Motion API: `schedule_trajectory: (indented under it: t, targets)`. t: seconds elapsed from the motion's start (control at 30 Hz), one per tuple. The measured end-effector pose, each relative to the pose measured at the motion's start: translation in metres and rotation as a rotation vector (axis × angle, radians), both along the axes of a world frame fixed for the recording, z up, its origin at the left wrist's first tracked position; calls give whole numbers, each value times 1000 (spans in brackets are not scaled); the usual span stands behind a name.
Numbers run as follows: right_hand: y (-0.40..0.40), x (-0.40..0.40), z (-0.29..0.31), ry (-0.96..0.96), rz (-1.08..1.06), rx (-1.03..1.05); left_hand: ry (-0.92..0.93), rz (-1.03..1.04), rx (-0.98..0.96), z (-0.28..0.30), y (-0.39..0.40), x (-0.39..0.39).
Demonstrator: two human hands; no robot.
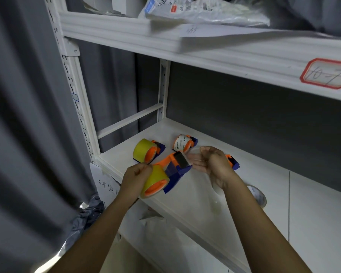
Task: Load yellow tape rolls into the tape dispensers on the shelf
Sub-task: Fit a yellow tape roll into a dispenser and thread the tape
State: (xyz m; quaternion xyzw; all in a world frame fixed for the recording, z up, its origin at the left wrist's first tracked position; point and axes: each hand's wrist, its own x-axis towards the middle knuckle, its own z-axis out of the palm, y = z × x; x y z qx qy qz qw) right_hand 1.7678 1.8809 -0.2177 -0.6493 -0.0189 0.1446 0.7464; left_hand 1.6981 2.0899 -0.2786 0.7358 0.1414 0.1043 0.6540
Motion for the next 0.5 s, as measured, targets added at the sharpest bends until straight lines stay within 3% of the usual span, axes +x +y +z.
schedule_trajectory:
  t: [0.1, 0.3, 0.5]
  targets:
    - [-4, 4, -1, 29, 22, 64, -4, 88, -67, -1, 1, 2]
    - [-5, 8, -6, 44, -128, -80, -27, 137, -43, -1, 7, 4]
    - [0, 5, -9, 112, -200, 27, -50, 132, -3, 1, 11, 5]
